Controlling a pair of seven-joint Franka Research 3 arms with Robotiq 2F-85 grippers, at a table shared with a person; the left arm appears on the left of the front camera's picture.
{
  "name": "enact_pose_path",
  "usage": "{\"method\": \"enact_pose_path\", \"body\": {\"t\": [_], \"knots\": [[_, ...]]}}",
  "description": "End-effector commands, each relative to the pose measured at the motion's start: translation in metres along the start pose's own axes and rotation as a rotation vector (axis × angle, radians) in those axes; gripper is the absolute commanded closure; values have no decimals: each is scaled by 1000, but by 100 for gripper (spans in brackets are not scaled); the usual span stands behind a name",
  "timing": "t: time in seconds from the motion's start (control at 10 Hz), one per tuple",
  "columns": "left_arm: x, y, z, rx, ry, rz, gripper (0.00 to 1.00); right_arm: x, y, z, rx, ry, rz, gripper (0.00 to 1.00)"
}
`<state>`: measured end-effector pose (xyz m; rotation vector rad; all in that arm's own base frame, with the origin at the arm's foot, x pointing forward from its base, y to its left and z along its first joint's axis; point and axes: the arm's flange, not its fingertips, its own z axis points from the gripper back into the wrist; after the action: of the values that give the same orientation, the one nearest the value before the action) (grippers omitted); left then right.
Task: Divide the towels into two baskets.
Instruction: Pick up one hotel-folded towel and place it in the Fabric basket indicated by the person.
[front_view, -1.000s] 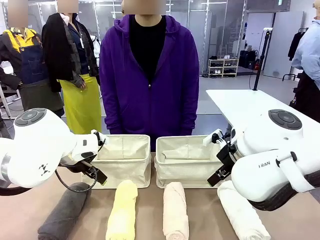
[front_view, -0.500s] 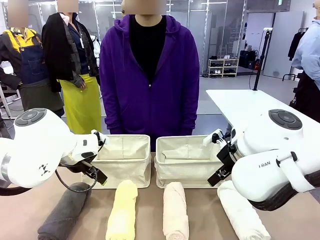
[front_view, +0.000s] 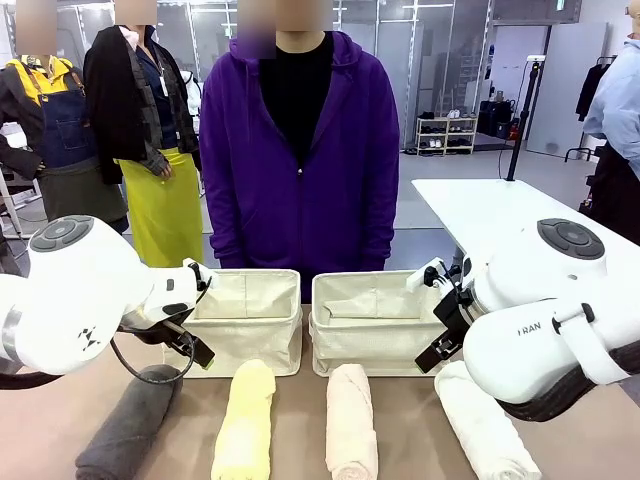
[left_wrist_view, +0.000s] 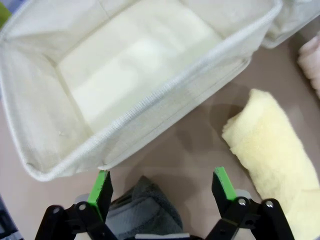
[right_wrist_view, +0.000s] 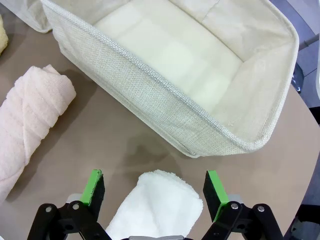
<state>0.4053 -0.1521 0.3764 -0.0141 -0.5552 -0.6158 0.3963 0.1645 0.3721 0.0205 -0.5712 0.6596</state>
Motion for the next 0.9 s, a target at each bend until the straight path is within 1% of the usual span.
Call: {"method": "enact_pose_path", "body": {"t": [0.0,0.1,0.3,0.4,0.5,0.6,0.7,0.8], "knots": [[28,9,34,58,-14,-24,0,17,-9,18,-13,-33,5,0],[38,19,52,16,3,-11,0,25,-17,31,-5,-22,-2,0],[42,31,77,-49,1,15,0,32,-28,51,54,-26,-34,0],[43,34,88,-110,-6,31,0,35,-31,61,89,-32,-40,0],[38,42,107,-221,-23,68,0,34,-38,82,195,-44,-75,0],[27,55,122,-349,3,102,0,29,-49,104,309,-66,-133,0],[12,72,129,-491,74,140,0,21,-64,117,476,-44,-211,0],[1,90,137,-612,8,185,0,11,-81,127,575,-84,-277,0]]}}
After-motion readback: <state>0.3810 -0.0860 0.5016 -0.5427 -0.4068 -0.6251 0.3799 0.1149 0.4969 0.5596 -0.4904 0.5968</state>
